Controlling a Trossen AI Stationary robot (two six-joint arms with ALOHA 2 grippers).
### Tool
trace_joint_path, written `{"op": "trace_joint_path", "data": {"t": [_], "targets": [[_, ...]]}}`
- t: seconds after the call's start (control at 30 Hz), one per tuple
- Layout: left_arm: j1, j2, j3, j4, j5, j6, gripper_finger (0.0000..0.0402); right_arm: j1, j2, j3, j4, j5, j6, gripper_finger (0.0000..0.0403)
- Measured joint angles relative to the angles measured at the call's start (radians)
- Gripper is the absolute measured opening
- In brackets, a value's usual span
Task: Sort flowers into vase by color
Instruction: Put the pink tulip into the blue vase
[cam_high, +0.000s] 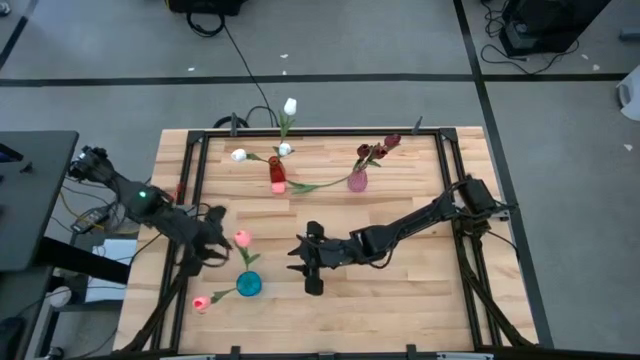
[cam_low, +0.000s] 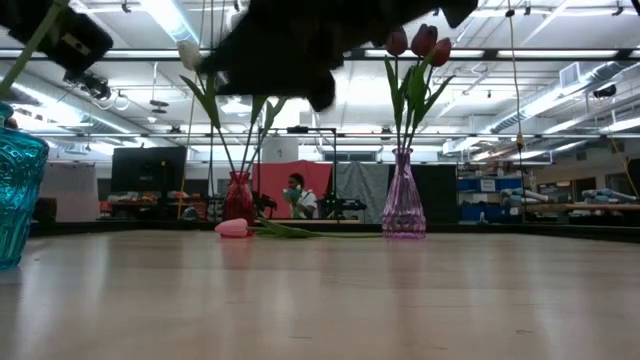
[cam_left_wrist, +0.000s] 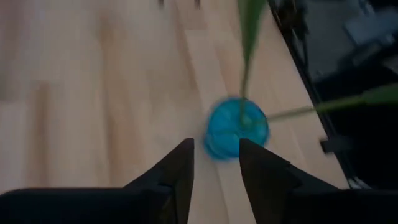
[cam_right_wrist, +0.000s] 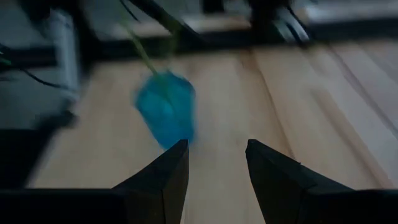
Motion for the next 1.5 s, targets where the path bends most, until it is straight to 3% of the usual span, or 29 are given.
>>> {"op": "trace_joint_path", "data": {"t": [0.3,0.4,0.63,0.77,0.97,1.5], "targets": [[-0.014,-0.222,0.002,0.079,-0.287,0.07,0.0111,-0.091,0.0,0.0,-0.33,0.122,0.082,0.0171],[-0.014,-0.239,0.002,0.106,-0.3,0.073,0.011,-0.104,0.0,-0.01,-0.479,0.214,0.162,0.0171],[-0.014,-0.233,-0.049,0.187,-0.274,0.101,0.011,-0.157,0.001,-0.227,-0.167,0.404,0.148,0.0171],[-0.014,-0.233,-0.079,0.198,-0.274,0.105,0.011,-0.222,0.002,-0.299,-0.052,0.363,0.153,0.0171],[-0.014,-0.233,-0.08,0.2,-0.279,0.102,0.011,-0.311,0.002,-0.358,0.204,0.113,0.054,0.0171],[-0.014,-0.233,-0.08,0.198,-0.282,0.093,0.011,-0.448,0.002,-0.37,0.216,0.039,0.007,0.0171]]}}
